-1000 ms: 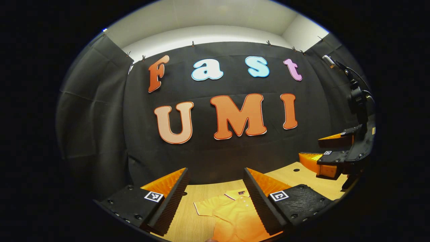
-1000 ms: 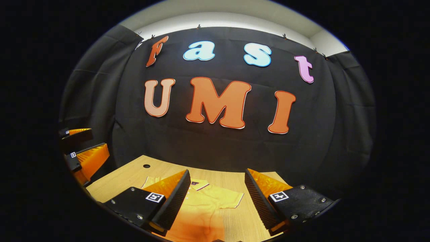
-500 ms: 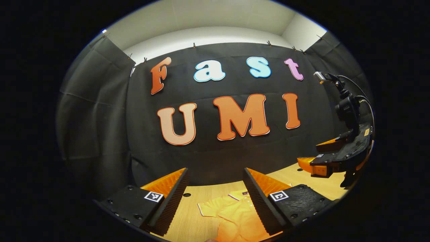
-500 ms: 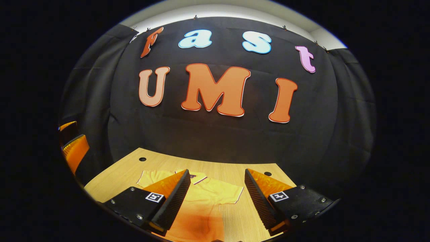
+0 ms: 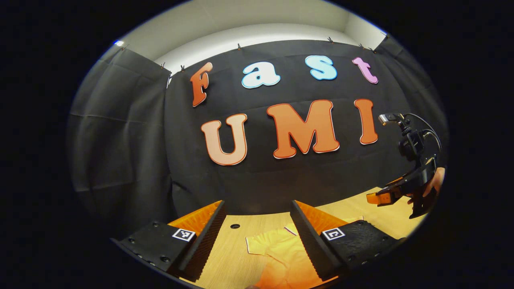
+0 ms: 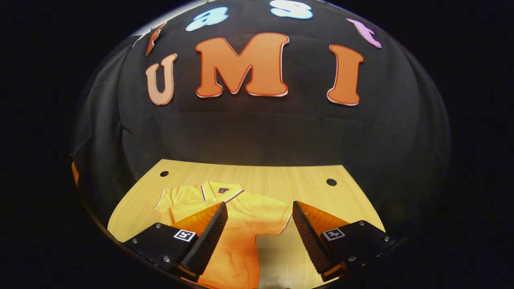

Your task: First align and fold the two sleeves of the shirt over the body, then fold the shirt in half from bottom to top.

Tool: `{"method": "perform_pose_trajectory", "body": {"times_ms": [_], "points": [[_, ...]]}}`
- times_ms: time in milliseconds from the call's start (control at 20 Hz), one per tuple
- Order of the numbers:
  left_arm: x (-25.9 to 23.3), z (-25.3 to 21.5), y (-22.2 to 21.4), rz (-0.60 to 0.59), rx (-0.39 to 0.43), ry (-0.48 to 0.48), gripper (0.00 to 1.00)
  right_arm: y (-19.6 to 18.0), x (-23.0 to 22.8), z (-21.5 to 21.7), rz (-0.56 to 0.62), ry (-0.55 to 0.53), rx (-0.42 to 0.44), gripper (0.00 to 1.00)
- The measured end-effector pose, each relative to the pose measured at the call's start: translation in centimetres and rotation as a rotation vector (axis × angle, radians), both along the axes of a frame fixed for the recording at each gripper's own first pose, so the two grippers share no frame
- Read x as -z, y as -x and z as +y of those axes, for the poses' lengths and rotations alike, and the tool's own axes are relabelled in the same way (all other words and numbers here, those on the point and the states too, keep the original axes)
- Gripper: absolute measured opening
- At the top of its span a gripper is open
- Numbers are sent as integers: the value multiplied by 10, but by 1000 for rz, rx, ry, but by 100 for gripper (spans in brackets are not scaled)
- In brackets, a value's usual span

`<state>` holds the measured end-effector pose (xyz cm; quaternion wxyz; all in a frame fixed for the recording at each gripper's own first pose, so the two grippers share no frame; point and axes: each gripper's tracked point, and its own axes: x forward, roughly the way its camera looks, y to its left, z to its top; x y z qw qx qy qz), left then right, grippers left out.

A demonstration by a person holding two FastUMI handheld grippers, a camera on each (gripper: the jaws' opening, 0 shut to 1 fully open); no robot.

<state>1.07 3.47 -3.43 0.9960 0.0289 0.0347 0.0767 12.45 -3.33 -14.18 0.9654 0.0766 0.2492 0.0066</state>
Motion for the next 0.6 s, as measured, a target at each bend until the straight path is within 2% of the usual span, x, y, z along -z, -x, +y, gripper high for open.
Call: {"method": "perform_pose_trajectory", "body": {"times_ms": [300, 600], "points": [[10, -3, -1, 56, -72, -31, 99, -48, 54, -16, 174, -37, -27, 99], [20, 0, 2, 114, -134, -42, 99, -78, 105, -30, 342, -94, -23, 98]]}}
